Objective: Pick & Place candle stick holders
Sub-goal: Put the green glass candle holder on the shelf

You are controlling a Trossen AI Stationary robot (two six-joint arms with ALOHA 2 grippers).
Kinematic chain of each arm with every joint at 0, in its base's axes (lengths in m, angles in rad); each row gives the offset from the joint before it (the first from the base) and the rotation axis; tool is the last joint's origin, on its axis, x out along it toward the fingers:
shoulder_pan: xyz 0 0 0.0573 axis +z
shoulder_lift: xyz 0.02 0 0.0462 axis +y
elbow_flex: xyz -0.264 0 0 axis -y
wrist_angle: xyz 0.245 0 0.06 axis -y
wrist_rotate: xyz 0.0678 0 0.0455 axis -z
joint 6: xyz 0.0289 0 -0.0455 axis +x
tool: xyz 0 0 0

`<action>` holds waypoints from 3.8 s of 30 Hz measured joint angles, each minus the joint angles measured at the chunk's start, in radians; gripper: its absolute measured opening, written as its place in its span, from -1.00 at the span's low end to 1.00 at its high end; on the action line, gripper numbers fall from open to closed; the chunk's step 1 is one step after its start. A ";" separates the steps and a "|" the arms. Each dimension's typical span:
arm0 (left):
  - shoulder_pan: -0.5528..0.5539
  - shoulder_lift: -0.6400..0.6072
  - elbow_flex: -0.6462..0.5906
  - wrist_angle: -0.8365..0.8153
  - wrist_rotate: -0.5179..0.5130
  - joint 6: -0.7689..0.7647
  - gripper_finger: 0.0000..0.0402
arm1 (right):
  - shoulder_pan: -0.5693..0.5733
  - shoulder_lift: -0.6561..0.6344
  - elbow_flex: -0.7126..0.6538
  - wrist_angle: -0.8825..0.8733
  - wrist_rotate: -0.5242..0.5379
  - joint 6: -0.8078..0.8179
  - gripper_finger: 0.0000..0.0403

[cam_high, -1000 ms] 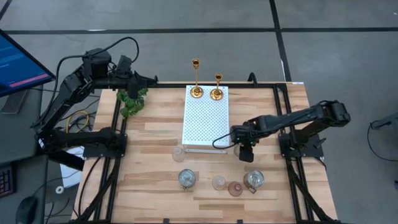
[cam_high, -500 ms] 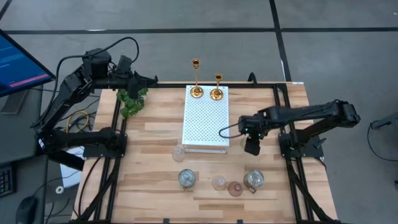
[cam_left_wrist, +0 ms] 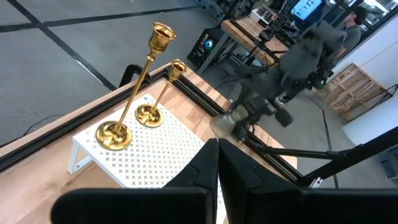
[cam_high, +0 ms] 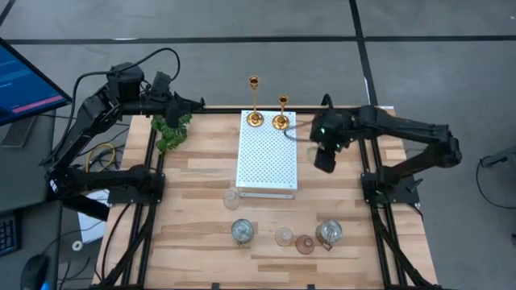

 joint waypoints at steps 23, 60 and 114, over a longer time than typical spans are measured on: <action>0.000 0.000 0.000 0.006 0.002 0.000 -0.95 | -0.072 0.545 0.659 -0.023 -0.081 -0.389 -0.15; 0.000 0.000 0.000 0.007 0.001 0.000 -0.95 | -0.019 0.710 0.735 0.154 -0.123 -0.426 -0.13; 0.000 0.000 0.000 0.006 0.002 0.007 -0.98 | 0.145 0.176 -0.129 1.034 0.001 -0.056 -0.99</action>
